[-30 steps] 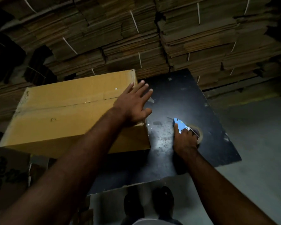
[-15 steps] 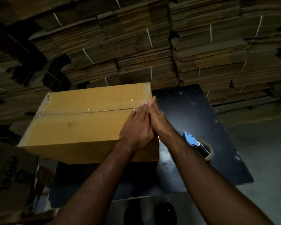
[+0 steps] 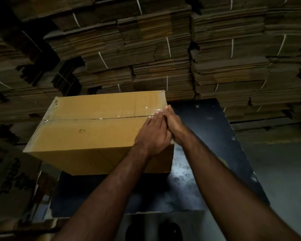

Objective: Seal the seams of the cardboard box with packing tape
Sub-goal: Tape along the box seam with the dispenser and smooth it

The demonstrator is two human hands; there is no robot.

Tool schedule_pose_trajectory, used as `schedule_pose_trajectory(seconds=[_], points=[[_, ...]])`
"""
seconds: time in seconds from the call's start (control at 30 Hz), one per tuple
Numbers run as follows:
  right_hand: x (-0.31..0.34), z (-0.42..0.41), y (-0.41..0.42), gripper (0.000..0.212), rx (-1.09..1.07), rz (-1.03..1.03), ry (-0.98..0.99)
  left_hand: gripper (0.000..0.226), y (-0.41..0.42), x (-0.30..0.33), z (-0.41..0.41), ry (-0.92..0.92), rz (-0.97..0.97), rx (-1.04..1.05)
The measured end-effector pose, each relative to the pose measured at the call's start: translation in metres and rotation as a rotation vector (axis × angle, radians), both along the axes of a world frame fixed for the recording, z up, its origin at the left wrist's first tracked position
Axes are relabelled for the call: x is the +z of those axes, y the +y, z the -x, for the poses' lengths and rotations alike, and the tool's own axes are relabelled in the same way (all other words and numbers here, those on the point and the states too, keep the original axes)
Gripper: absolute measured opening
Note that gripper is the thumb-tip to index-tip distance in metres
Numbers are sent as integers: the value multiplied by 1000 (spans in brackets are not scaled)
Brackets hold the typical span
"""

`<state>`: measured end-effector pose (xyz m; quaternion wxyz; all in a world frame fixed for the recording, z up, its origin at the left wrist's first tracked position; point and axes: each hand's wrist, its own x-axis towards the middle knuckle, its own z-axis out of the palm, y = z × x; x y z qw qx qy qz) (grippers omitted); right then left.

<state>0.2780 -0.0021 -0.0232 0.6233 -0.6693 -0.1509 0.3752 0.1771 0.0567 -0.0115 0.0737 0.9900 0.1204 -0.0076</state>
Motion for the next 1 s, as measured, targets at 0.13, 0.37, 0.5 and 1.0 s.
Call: schedule_pose_trajectory(seconds=[0.13,0.37,0.5,1.0], points=[[14,-4,0,73,64,214,-286,72,5,2,2,7,30,-17],[25,38,12,60,214,434,-982,67,85,13,57,81,46,236],[32,77,49,60,331,452,-1112,68,144,19,117,42,73,419],[52,231,275,55,707,333,-1291,56,310,8,253,-395,868,743]])
